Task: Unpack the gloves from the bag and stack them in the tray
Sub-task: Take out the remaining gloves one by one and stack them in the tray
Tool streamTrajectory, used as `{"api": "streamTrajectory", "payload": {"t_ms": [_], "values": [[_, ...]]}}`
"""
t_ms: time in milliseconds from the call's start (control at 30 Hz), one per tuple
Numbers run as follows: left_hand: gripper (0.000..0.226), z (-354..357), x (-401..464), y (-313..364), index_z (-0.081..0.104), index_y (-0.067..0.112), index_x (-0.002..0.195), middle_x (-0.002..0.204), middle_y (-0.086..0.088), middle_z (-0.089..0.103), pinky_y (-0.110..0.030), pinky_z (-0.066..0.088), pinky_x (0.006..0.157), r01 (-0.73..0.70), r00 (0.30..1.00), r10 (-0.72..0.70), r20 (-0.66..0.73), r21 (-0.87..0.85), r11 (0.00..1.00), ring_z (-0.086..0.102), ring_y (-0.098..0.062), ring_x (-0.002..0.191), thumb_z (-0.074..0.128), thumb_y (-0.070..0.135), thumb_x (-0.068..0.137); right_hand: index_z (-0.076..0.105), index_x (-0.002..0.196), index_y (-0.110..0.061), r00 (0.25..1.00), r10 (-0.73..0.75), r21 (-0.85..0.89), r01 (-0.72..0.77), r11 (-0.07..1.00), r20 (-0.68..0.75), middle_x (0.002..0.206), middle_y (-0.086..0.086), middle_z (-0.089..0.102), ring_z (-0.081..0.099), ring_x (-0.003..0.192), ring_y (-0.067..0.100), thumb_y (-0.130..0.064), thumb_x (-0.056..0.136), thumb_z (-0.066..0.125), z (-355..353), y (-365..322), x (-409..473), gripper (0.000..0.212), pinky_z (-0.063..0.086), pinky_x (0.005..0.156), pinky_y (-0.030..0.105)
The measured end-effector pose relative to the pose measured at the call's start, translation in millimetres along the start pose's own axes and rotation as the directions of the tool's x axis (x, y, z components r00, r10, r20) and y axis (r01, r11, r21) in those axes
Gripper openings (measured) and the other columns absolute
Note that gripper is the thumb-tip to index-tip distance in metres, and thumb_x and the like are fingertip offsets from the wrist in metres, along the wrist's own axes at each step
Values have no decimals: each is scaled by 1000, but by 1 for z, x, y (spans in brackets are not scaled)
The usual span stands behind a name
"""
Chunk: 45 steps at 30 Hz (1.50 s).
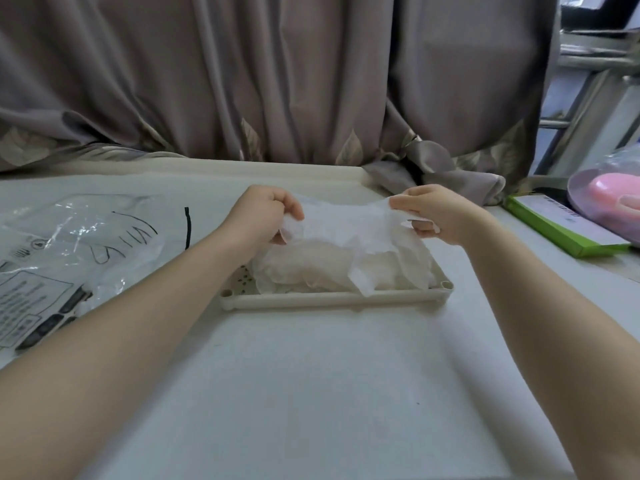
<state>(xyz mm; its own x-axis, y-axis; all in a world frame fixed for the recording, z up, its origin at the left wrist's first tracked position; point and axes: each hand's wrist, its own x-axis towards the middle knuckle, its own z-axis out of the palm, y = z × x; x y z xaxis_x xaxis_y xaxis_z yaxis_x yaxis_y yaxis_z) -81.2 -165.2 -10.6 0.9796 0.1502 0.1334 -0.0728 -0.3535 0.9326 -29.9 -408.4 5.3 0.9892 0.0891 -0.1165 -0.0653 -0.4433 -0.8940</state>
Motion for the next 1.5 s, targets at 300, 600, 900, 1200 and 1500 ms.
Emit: {"api": "streamTrajectory", "payload": {"t_ms": [300,600,900,1200,1500], "values": [[35,2,9,-7,53,8,67,59,-8,51,-27,38,53,-26,999,12,32,467,884,48,-23,53,62,38,82,58,120,-19,807,-579,-631,509,586,113,124,-3,55,50,114,15,-60,76,63,72,3,-26,61,36,94,27],[46,6,12,-17,52,11,123,125,-4,53,-39,47,90,-153,988,118,98,564,812,60,-25,99,68,20,80,54,123,-15,848,-514,-900,318,298,130,126,1,57,49,119,23,-2,81,40,89,8,-34,46,23,108,35],[74,0,6,-15,48,12,130,150,-8,13,-38,24,107,-153,988,87,127,759,634,21,-29,134,57,64,77,60,123,-23,798,-588,-716,486,501,130,149,0,37,27,139,19,-50,76,32,51,16,-49,61,22,113,39],[80,7,2,-35,19,15,147,156,-3,19,-36,4,117,-539,829,31,558,785,305,13,-17,143,36,65,88,22,146,-31,947,-261,-849,290,442,188,155,-6,19,8,145,17,-63,75,58,84,33,-26,86,0,117,48],[101,1,5,-44,0,22,149,158,-6,1,-49,-1,116,-379,898,-104,428,871,314,1,-24,145,46,74,76,0,150,-31,993,17,-846,93,525,120,159,-2,-4,-1,146,19,-64,72,64,32,42,-29,106,4,117,48]]}}
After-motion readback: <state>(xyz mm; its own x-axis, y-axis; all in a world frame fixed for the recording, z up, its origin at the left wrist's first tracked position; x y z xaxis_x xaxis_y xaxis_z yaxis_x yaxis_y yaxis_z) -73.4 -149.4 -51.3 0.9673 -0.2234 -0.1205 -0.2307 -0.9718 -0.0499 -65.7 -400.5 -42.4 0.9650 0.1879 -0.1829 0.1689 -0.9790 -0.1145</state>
